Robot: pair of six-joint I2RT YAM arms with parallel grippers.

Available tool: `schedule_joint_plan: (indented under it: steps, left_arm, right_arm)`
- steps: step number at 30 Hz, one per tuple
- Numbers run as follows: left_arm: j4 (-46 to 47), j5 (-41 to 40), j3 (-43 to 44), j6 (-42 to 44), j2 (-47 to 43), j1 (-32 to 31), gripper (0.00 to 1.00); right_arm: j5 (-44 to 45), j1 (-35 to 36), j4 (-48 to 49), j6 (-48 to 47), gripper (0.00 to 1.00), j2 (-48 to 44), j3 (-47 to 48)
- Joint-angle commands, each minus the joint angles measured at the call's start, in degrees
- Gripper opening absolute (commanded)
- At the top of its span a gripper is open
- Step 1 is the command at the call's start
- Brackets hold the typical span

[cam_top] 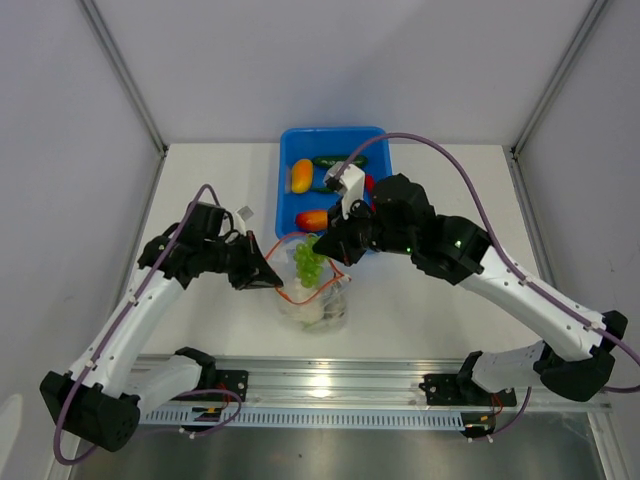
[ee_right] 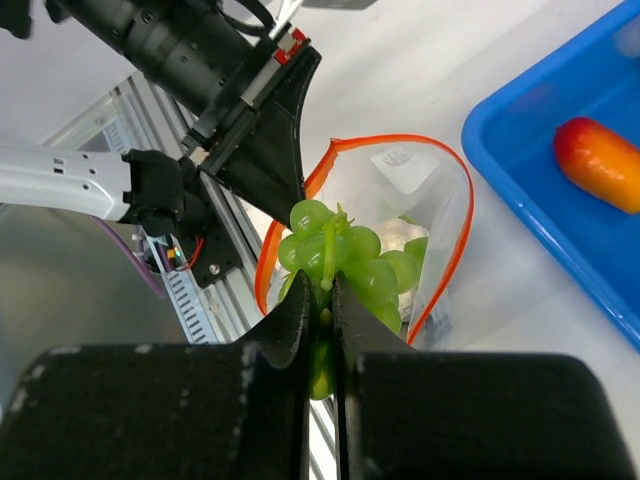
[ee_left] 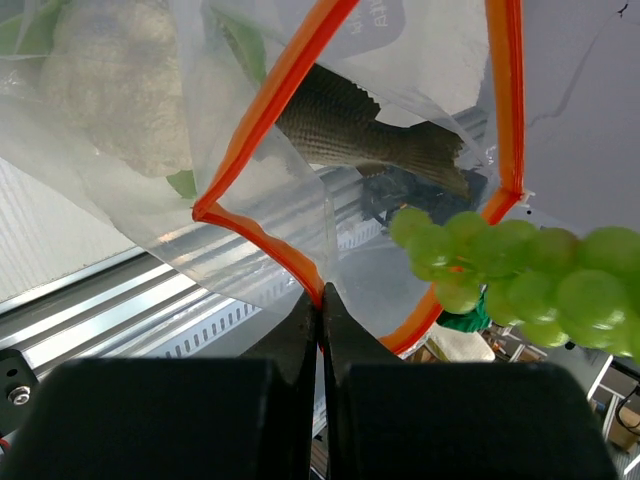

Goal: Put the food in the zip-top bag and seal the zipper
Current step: Place the fake fruit in the zipper food storage bag.

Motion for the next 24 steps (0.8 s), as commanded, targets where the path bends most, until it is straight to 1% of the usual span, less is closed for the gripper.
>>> schedule_joint_plan:
  steps: [1, 15, 20, 24]
  left_arm:
    - [-0.19, 1.39, 1.95, -1.14, -2.64, 0.42, 0.01]
    - [-0.37, -0.02, 3.88, -2.99, -4.31, 0.42, 0.01]
    - [-0.46, -0.29, 4.32, -3.43, -5.01, 0.42, 0.01]
    - [-0.89, -0.72, 4.06, -3.69, -5.8, 0.42, 0.01]
  right_arm:
    - [-0.55, 1.29, 0.35, -2.57, 0.0, 1.84, 0.61]
    - [-2.22, 2.79, -9.85, -5.39, 0.0, 7.48, 2.11]
    - [-2.13, 2.88, -8.19, -4.25, 0.0, 7.83, 0.79]
    - [-2.39, 2.88, -2.48, -1.44, 0.0, 9.23, -0.26]
